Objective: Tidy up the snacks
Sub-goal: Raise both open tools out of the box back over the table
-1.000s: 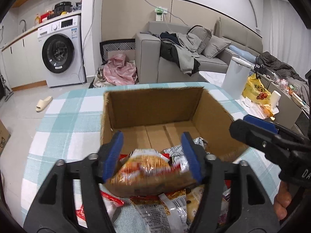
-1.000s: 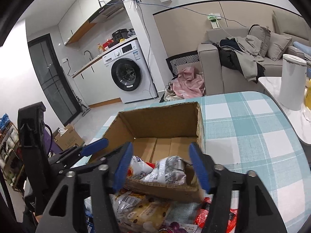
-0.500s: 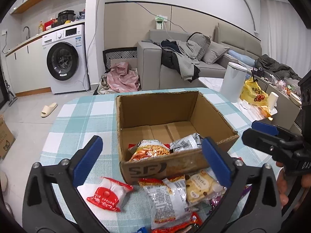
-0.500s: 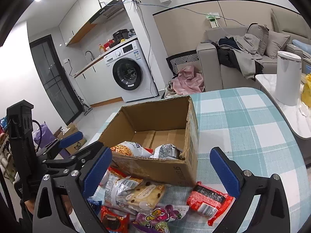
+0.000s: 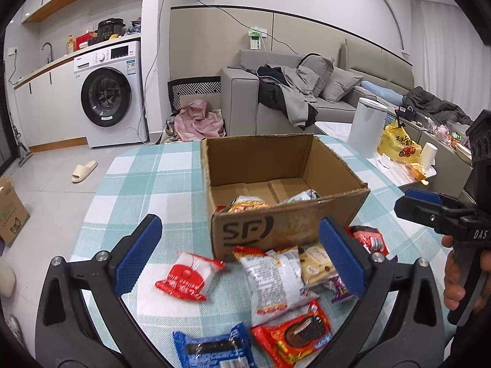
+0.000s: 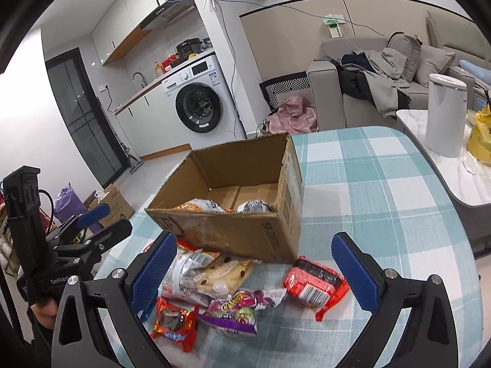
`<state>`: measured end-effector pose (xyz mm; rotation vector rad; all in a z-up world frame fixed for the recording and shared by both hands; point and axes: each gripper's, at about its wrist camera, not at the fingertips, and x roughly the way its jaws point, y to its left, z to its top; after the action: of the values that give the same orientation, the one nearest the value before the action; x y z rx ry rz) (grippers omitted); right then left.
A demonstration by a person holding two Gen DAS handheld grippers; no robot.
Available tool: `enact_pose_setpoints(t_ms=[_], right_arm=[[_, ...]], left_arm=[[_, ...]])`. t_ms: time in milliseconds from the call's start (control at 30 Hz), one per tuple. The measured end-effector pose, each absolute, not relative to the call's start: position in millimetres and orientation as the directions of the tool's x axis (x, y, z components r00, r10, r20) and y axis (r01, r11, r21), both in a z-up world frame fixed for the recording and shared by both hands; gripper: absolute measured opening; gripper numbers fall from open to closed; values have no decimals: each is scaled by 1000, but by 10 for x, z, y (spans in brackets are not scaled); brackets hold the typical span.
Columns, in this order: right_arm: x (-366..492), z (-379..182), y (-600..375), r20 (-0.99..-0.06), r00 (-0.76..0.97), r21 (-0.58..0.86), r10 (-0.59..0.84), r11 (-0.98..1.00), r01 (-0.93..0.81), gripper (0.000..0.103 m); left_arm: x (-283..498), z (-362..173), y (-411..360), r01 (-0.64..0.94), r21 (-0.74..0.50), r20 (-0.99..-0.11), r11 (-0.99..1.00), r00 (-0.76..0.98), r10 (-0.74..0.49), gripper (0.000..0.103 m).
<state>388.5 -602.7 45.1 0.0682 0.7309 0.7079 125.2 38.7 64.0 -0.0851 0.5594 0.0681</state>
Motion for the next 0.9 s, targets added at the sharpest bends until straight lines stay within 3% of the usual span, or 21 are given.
enact_pose_setpoints(t_ms=[900], right_arm=[[3195,385,-6203,-624,499,275,602,767,-580,102]], left_arm=[[313,482,229,-62,-56,-559,996,829,20,102]])
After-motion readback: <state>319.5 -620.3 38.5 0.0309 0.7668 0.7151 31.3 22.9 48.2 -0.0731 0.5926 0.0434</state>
